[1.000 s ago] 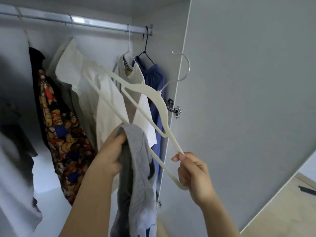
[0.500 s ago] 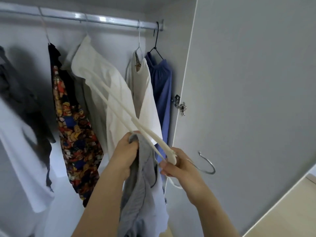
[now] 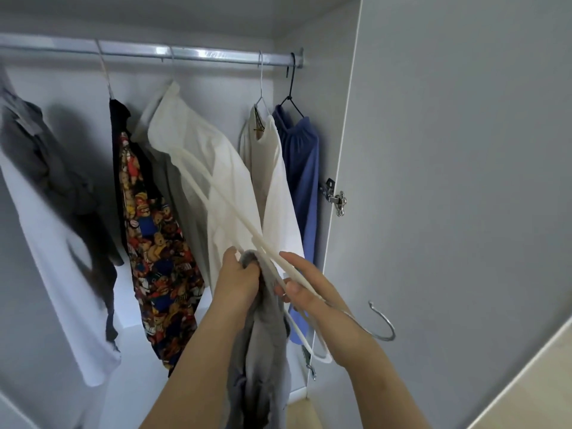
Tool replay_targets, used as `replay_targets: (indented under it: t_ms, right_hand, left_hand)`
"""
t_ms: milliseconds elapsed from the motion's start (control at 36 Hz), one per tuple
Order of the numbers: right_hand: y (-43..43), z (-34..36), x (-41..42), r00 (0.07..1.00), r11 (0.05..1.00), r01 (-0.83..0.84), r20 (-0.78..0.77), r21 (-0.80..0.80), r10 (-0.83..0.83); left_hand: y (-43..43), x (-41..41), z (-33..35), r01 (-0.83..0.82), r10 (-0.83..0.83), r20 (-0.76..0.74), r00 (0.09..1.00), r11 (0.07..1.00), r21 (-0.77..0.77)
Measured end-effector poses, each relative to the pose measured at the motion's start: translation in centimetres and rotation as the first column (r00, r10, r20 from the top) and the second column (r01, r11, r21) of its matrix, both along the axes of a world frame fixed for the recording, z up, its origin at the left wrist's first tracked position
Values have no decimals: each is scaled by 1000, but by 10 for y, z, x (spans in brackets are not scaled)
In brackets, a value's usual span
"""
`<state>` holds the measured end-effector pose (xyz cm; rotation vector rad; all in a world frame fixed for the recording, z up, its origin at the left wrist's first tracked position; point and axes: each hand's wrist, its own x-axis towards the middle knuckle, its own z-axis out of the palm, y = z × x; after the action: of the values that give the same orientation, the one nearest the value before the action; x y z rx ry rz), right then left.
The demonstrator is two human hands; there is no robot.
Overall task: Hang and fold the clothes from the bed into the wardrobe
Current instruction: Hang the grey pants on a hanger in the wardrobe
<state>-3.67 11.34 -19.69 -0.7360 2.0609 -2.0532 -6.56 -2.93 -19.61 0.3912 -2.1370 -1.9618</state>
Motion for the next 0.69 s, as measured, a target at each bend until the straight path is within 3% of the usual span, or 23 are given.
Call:
replay_targets:
  t_ms: [222,333,472,694]
  right_hand:
    - [-6,-4,0,999,998,44,-13,-46,-45]
    - [-8,-5,-2,991,991,130,-6,-31,-130]
    - [-12,0,1,982,983,184,-47,3,-184]
    - [0,-8,8,933,928,361,47,-88,-358]
  left_hand:
    - [-9,4,4,14,-1,60,998,975,-220]
    - [-9,12,8,88,-95,-57,994,988,-127]
    - [-12,13,9,90,-111,-149,983,986,-141]
    - [-37,7,0,-227,187,-144,972,912,-341]
